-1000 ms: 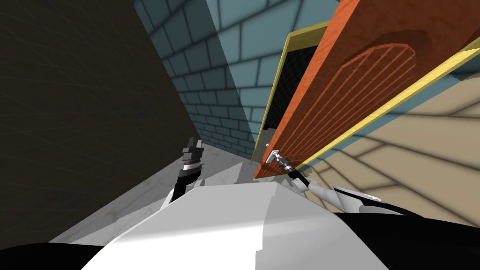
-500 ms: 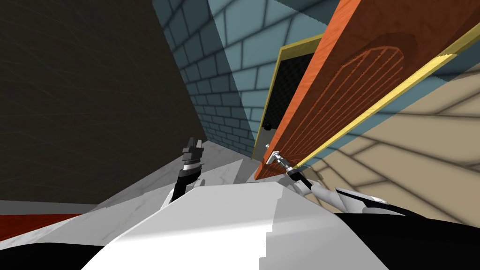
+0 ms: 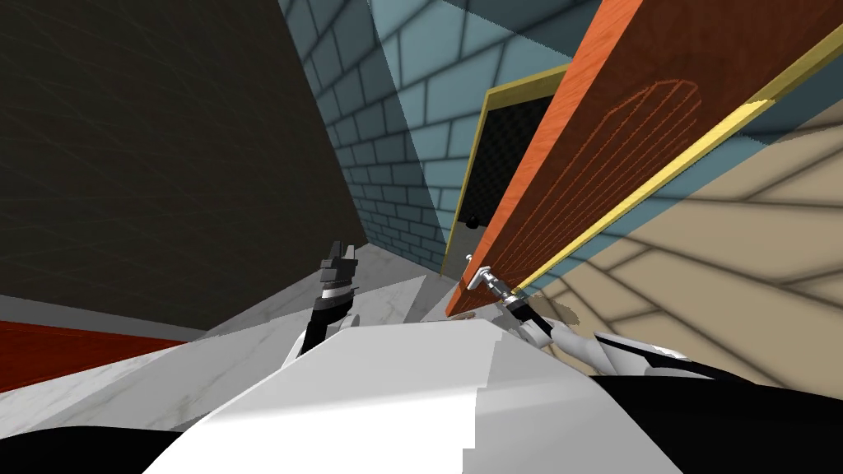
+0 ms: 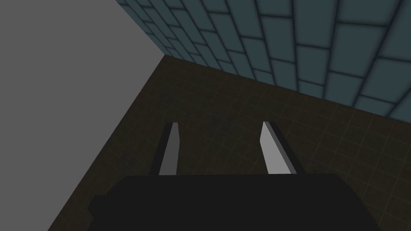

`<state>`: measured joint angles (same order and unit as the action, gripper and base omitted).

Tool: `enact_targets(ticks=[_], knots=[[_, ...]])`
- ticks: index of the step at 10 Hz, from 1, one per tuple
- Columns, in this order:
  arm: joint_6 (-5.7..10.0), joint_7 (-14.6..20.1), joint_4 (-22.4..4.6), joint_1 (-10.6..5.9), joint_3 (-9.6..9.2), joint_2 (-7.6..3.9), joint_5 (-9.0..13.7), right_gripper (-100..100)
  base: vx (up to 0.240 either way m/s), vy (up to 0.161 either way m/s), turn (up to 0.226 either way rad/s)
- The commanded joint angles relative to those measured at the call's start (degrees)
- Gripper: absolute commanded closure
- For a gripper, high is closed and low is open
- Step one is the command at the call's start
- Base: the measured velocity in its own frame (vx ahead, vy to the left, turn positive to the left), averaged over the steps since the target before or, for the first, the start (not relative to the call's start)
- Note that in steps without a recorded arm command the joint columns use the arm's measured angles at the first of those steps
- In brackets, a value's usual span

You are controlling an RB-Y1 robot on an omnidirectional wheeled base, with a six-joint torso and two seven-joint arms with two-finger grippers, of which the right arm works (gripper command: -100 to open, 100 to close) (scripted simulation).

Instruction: Pull the door open

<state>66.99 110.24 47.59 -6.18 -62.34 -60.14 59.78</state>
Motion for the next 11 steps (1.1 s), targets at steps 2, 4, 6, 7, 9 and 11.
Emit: enact_targets(ticks=[2,4,6,7,9,11], knots=[[2.69,0.7,0.8,0.75,-1.43,-0.72,-2.1,100,-0.185,-0.158,0.077],[4.06,1.0,1.3,1.16,-2.1,-1.19,-3.2,100,-0.155,-0.121,0.04],[5.35,1.3,1.7,1.55,-2.73,-1.63,-4.2,100,-0.171,-0.114,0.042],[4.75,1.1,1.8,1.42,-2.56,-1.41,-3.9,100,-0.068,-0.057,0.024],[5.4,1.4,1.7,1.31,-3.12,-1.37,-4.6,100,-0.167,-0.022,0.131],[5.98,1.7,1.5,1.11,-3.53,-1.44,-5.3,100,-0.194,-0.074,0.112]])
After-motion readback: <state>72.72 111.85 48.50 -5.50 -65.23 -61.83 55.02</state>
